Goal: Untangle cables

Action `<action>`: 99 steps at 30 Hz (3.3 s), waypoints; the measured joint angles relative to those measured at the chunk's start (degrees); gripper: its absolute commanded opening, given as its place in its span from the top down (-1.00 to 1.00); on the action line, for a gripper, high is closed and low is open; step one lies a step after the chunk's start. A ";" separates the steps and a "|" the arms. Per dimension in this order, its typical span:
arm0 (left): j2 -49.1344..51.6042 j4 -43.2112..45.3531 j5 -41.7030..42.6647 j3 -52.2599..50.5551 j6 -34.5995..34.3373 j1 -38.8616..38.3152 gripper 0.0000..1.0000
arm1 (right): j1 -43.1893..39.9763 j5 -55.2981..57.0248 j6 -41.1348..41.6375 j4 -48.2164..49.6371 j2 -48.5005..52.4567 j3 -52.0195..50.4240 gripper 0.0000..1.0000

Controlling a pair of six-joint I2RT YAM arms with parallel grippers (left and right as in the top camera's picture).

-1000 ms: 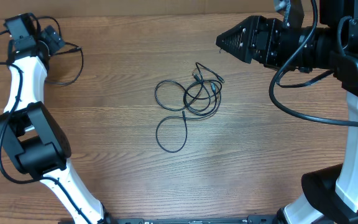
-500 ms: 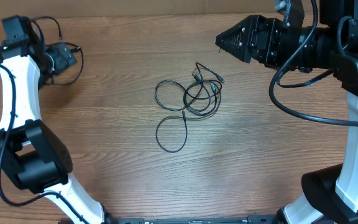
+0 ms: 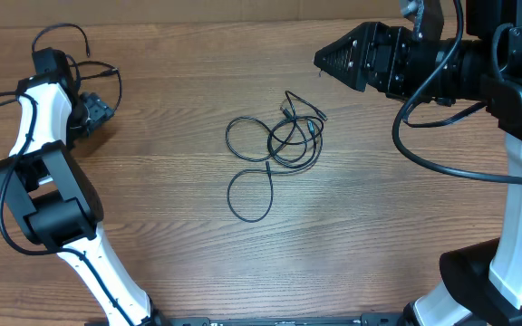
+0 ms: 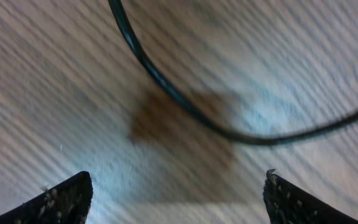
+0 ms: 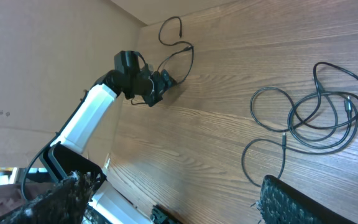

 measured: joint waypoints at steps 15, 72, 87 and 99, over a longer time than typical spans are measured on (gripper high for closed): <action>5.14 15.39 0.98 0.00 -1.20 1.36 0.92 | 0.00 0.00 0.00 0.00 0.00 0.00 -0.72; -28.74 -31.67 39.19 17.31 16.96 -20.37 -1.00 | -16.57 17.62 -3.41 0.00 -1.07 -0.50 -1.00; -10.27 -18.88 25.44 12.07 19.50 -50.73 -0.86 | -23.19 14.27 -5.73 0.07 -10.10 -28.68 -1.00; 4.74 -10.75 13.03 11.80 24.28 -58.99 -0.82 | -28.39 13.49 -5.55 0.04 -9.44 -32.06 -1.00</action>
